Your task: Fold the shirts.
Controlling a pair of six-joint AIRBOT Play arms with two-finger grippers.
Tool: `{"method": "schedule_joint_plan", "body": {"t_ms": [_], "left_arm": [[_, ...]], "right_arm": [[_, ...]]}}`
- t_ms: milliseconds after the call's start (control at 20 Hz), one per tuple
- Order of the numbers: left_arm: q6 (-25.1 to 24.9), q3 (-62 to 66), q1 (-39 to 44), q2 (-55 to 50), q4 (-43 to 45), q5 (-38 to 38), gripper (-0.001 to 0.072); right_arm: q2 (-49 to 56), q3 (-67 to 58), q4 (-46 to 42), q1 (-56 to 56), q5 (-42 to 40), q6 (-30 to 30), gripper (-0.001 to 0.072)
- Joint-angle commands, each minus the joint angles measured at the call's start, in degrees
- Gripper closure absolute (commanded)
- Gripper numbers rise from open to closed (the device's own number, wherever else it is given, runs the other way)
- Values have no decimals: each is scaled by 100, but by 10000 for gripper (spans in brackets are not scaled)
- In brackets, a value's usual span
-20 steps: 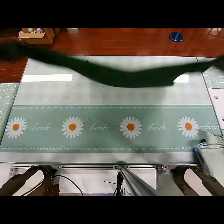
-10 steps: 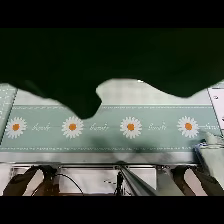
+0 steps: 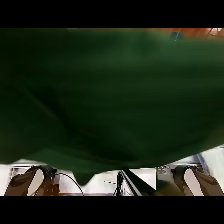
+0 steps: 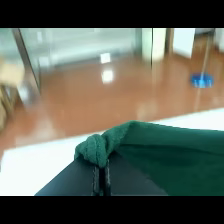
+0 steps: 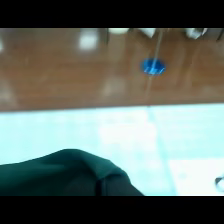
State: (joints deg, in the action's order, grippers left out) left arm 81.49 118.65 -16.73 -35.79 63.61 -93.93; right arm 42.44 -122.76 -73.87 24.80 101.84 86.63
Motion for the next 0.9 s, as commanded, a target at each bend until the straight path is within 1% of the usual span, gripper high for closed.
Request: {"method": "schedule_joint_plan", "body": {"t_ms": [0, 100, 200, 300, 350, 450, 500, 550, 650, 700, 850], "left_arm": [[142, -247, -9, 55, 55, -879, 674], [61, -817, -9, -7, 79, -859, 674], [39, -1655, -7, -151, 94, -651, 674], [17, -2677, -2, -315, -59, 105, 673], [-140, -3147, -2, -415, -326, 597, 673], [-627, -4011, 0, -793, -1113, 1679, 673], [-807, -4334, 17, -1093, -1484, 2118, 673], [-962, -4533, 105, -1427, -1665, 2417, 673], [-1364, -4640, 380, -2247, -1670, 2804, 673], [-1488, -4638, 505, -2677, -1672, 3051, 673], [-1504, -4614, 715, -3742, -1674, 3954, 672]], "right_arm": [[-39, 435, 155, -4, 439, 39, 686], [17, 1362, 155, -4, 402, -57, 686], [236, 2330, 83, -2, 258, -317, 686], [658, 3067, 66, -4, 105, -326, 685], [911, 3281, 227, -11, -44, -323, 686], [1574, 3386, 326, -271, -313, -326, 686], [1934, 3386, 310, -485, -487, -326, 686], [2264, 3386, 273, -686, -706, -328, 686], [2916, 3386, 116, -984, -1318, -321, 685], [3226, 3386, 118, -1067, -1687, -313, 685], [3971, 3386, 308, -1104, -2612, -280, 685]]}}
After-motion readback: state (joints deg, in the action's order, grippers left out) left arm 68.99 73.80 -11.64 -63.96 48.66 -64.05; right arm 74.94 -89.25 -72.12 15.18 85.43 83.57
